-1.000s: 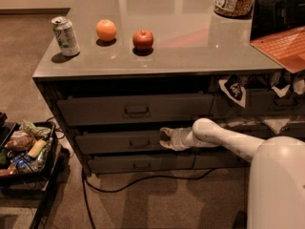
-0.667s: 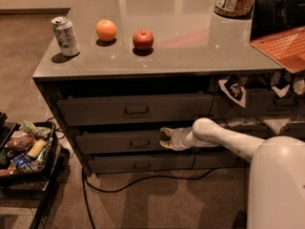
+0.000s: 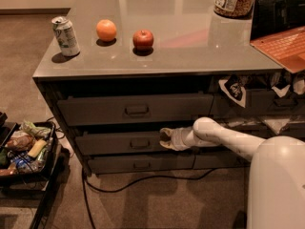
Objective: Open middle drawer
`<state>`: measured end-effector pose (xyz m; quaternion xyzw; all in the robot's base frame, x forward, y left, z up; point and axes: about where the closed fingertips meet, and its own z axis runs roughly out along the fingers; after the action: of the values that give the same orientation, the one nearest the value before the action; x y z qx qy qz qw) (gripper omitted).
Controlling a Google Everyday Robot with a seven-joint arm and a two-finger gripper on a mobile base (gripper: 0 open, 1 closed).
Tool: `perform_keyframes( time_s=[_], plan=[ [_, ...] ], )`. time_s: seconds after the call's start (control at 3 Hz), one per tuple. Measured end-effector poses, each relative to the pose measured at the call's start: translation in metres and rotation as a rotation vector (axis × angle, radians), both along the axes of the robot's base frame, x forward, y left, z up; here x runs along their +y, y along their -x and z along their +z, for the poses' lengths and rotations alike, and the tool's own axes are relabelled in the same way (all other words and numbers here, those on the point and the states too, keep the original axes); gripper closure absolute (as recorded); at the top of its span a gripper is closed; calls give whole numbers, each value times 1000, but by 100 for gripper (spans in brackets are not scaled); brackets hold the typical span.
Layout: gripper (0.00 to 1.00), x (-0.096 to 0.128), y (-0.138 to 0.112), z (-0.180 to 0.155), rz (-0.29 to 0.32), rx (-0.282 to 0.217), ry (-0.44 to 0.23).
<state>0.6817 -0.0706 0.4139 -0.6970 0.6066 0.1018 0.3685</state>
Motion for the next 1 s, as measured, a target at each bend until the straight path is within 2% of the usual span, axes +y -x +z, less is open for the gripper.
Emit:
perform_keyframes(
  time_s=[0.33, 0.67, 1.0],
  plan=[
    [73, 0, 0, 7, 0, 1, 0],
    [72, 0, 0, 14, 0, 1, 0],
    [72, 0, 6, 15, -5, 31, -5]
  ],
)
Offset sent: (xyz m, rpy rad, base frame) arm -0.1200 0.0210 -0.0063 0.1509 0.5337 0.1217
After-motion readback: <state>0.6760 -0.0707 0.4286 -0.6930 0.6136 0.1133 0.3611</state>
